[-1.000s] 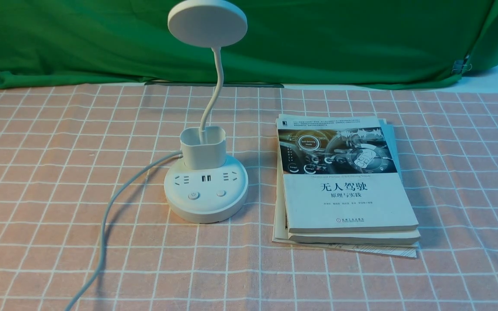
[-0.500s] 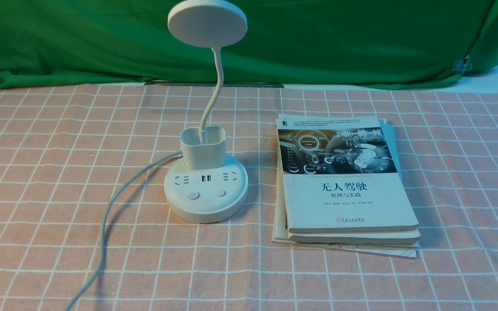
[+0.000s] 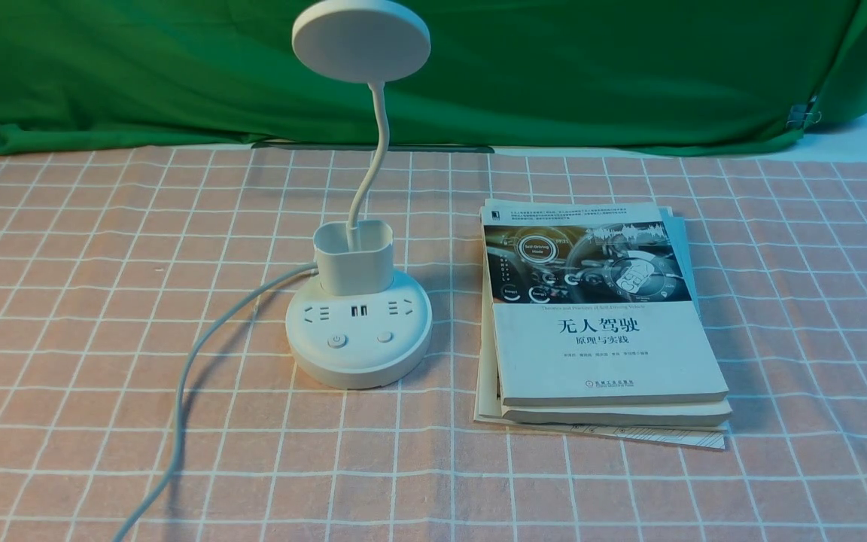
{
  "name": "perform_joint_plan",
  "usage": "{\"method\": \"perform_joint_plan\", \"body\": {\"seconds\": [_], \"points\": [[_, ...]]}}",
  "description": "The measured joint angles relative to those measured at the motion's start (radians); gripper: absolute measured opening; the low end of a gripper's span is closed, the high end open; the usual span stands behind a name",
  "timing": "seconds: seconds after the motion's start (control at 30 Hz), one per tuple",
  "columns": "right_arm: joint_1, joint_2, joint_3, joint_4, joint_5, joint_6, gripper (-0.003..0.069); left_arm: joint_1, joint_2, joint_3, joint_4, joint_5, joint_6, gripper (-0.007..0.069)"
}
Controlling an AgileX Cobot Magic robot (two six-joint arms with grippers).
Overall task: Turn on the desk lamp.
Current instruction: Use the left arm to press the button switch on the lamp holder
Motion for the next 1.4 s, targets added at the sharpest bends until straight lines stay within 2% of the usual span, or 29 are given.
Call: {"method": "perform_joint_plan", "body": {"seconds": [0.07,0.2,0.23,0.27,0.3,0.33,0.37,0.47,0.6,0.63,0.67,0.77,0.87,0.93,1.0,1.03,1.13,1.2,1.27,1.33,1.4], "points": [[0.000,0.000,0.000,0.000,0.000,0.000,0.0241,0.000,0.000,0.000,0.007,-0.008,-0.006,0.0022],[0.000,0.000,0.000,0.000,0.000,0.000,0.0241,0.000,-0.001,-0.040,0.211,0.003,-0.036,0.0022],[0.000,0.000,0.000,0.000,0.000,0.000,0.0241,0.000,-0.001,-0.048,0.228,0.011,-0.040,0.0022],[0.000,0.000,0.000,0.000,0.000,0.000,0.0241,0.000,-0.001,-0.095,0.311,0.046,-0.047,0.0022],[0.000,0.000,0.000,0.000,0.000,0.000,0.0241,0.000,0.000,-0.195,0.418,0.155,-0.053,0.0022],[0.000,0.000,0.000,0.000,0.000,0.000,0.0241,0.000,0.001,-0.208,0.445,0.190,-0.053,0.0022],[0.000,0.000,0.000,0.000,0.000,0.000,0.0241,0.000,0.027,-0.307,0.522,0.327,-0.033,0.0022],[0.000,0.000,0.000,0.000,0.000,0.000,0.0241,0.000,0.138,-0.521,0.586,0.668,0.134,0.0022],[0.000,0.000,0.000,0.000,0.000,0.000,0.0241,0.000,0.350,-0.725,0.574,1.077,0.443,0.0022],[0.000,0.000,0.000,0.000,0.000,0.000,0.0241,0.000,0.374,-0.753,0.572,1.116,0.472,0.0022],[0.000,0.000,0.000,0.000,0.000,0.000,0.0241,0.000,0.481,-0.820,0.561,1.277,0.581,0.0022],[0.000,0.000,0.000,0.000,0.000,0.000,0.0241,0.000,0.619,-0.893,0.539,1.407,0.677,0.0022],[0.000,0.000,0.000,0.000,0.000,0.000,0.0241,0.000,0.733,-0.924,0.486,1.435,0.765,0.0022],[0.000,0.000,0.000,0.000,0.000,0.000,0.0241,-0.001,0.824,-0.935,0.370,1.443,0.886,0.0022],[0.000,0.000,0.000,0.000,0.000,0.000,0.0241,-0.011,0.873,-0.936,0.294,1.444,0.928,0.0022],[0.000,0.000,0.000,0.000,0.000,0.000,0.0241,-0.037,0.946,-0.937,0.193,1.439,0.993,0.0022],[0.000,0.000,0.000,0.000,0.000,0.000,0.0241,-0.125,1.067,-0.942,0.055,1.389,1.071,0.0022],[0.000,0.000,0.000,0.000,0.000,0.000,0.0241,-0.151,1.107,-0.948,0.044,1.372,1.077,0.0022],[0.000,0.000,0.000,0.000,0.000,0.000,0.0241,-0.249,1.210,-0.985,0.037,1.308,1.077,0.0022],[0.000,0.000,0.000,0.000,0.000,0.000,0.0241,-0.291,1.257,-1.006,0.037,1.284,1.077,0.0022],[0.000,0.000,0.000,0.000,0.000,0.000,0.0241,-0.375,1.360,-1.055,0.036,1.197,1.077,0.0022]]}}
